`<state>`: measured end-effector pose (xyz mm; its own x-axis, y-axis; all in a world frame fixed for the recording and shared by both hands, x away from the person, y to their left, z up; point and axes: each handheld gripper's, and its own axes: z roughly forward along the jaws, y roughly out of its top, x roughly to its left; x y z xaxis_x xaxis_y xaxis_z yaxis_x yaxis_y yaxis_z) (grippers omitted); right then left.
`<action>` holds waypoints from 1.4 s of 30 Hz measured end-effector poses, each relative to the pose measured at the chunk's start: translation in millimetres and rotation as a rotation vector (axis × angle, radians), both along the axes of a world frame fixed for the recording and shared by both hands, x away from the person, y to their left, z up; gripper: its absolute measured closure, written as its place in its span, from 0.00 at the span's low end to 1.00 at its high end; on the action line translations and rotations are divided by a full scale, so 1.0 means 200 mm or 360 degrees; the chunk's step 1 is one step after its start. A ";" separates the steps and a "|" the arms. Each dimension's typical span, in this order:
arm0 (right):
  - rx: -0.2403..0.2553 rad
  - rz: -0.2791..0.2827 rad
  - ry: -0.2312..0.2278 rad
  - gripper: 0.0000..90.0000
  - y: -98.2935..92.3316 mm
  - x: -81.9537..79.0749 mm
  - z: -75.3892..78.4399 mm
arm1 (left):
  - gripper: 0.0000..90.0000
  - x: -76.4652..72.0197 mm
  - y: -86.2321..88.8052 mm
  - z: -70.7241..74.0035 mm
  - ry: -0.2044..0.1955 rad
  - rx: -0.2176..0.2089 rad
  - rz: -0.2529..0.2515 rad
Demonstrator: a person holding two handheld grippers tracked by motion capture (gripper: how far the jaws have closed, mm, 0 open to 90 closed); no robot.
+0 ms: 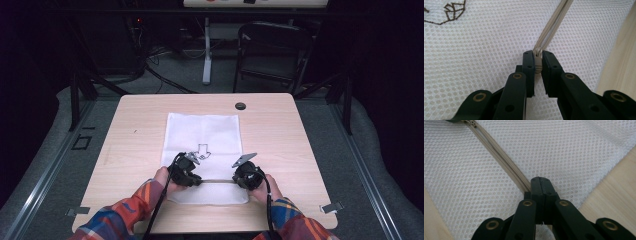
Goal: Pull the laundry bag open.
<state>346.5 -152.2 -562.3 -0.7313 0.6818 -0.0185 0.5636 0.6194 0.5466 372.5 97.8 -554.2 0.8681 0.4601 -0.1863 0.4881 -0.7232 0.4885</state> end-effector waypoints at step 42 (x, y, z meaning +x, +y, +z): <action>-0.0015 -0.0003 0.0001 1.00 0.00 0.00 0.00 | 0.90 0.00 0.32 0.03 0.0021 0.0069 0.0180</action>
